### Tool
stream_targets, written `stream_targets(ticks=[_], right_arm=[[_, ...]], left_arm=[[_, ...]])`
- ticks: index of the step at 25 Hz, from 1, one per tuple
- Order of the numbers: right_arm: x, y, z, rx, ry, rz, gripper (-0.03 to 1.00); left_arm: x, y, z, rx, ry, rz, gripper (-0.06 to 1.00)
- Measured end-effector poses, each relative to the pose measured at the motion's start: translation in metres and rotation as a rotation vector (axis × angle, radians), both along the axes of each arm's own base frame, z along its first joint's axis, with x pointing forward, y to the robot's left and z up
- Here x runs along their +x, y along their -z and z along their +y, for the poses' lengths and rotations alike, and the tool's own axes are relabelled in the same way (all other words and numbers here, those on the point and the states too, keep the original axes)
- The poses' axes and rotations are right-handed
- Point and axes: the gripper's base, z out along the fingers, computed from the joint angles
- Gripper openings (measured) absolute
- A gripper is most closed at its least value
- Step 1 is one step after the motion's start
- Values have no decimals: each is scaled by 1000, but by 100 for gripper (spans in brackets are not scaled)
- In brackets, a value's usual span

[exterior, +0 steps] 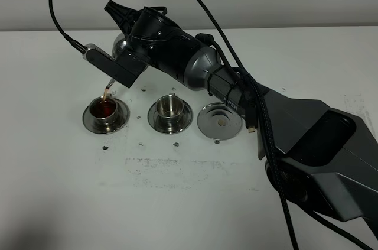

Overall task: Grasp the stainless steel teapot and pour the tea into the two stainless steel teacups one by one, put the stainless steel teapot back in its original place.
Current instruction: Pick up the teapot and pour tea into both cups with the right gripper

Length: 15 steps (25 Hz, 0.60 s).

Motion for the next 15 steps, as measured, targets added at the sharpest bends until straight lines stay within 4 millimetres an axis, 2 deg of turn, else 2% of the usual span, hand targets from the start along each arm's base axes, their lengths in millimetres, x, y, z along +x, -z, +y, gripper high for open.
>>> stream_targets(ticks=[7, 15], right_arm=[[0, 0, 0, 5, 0, 5, 18], [-2, 5, 0, 70, 20, 86, 18]], left_arm=[[0, 0, 0, 0, 0, 0, 38], [0, 0, 0, 0, 0, 0, 38]])
